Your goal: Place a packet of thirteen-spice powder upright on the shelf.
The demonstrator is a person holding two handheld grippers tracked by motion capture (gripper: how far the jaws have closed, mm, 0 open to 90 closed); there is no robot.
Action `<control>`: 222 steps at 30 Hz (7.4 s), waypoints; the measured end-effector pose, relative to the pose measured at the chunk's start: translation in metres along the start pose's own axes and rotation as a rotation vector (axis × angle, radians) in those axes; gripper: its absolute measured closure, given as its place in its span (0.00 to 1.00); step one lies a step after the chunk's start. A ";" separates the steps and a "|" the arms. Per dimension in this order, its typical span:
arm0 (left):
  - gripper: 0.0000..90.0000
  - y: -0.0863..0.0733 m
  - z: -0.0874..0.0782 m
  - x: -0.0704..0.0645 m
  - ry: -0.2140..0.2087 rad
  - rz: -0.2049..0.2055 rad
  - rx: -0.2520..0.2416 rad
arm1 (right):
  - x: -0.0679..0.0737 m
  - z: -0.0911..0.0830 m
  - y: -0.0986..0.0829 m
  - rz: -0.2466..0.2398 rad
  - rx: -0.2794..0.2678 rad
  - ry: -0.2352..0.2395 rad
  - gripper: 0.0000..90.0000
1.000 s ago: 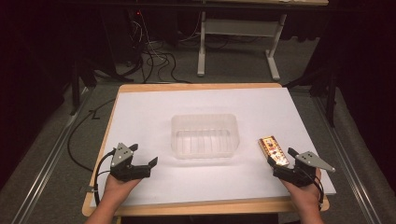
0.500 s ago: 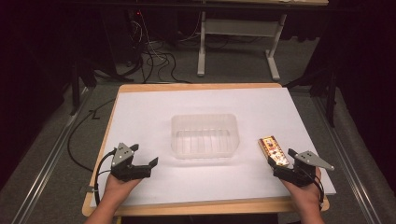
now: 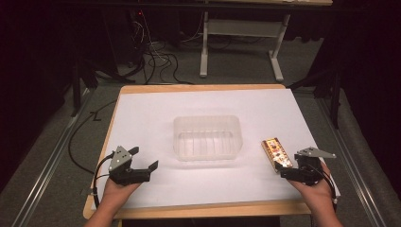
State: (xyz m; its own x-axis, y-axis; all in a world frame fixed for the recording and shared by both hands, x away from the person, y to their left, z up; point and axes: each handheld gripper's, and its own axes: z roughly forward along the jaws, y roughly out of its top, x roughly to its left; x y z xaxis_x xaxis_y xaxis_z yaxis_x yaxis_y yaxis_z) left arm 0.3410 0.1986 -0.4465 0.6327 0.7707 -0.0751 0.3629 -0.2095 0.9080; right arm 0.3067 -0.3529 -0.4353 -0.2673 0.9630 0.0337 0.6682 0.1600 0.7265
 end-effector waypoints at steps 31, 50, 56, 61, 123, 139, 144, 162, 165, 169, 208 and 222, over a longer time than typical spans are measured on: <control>0.09 0.000 0.003 -0.003 -0.014 0.018 0.016 | 0.004 0.021 0.022 -0.128 0.465 0.019 0.04; 0.09 -0.001 0.004 -0.004 -0.016 0.025 0.022 | -0.006 0.046 0.059 -0.149 0.624 0.029 0.09; 0.10 -0.001 0.003 -0.004 -0.015 0.028 0.022 | -0.007 0.061 0.065 -0.138 0.640 0.027 0.12; 0.09 -0.001 0.003 -0.003 -0.014 0.027 0.022 | -0.006 0.070 0.063 -0.131 0.662 0.026 0.15; 0.20 0.037 0.007 -0.077 -0.160 0.054 -0.079 | 0.131 0.013 0.037 -0.194 -0.302 0.161 0.35; 0.34 0.034 0.045 -0.117 -0.244 -0.013 -0.025 | 0.192 0.037 0.010 -0.330 -0.289 0.220 0.35; 0.45 0.032 0.056 -0.125 -0.276 -0.035 0.005 | 0.203 0.042 0.003 -0.395 -0.280 0.219 0.35; 0.76 0.039 0.049 -0.128 -0.326 -0.019 -0.061 | 0.196 0.044 0.003 -0.380 -0.252 0.321 0.33; 0.76 0.041 0.045 -0.121 -0.319 -0.020 -0.079 | 0.188 0.044 0.003 -0.359 -0.228 0.365 0.30; 0.76 0.042 0.041 -0.111 -0.322 0.021 -0.080 | 0.166 0.038 0.005 -0.327 -0.230 0.435 0.34; 0.59 0.033 0.043 -0.102 -0.630 0.161 -0.001 | 0.151 0.034 0.014 -0.429 -0.209 0.921 0.76; 0.37 0.034 0.021 -0.067 -0.358 0.114 -0.049 | 0.128 0.022 0.022 -0.272 -0.290 0.643 0.76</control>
State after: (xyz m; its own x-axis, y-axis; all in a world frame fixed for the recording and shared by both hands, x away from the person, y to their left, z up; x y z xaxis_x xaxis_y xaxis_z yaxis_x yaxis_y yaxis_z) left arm 0.3253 0.1266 -0.4194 0.8694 0.4831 -0.1042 0.2488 -0.2458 0.9369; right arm 0.3019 -0.2212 -0.4301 -0.8084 0.5674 0.1567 0.3353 0.2252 0.9148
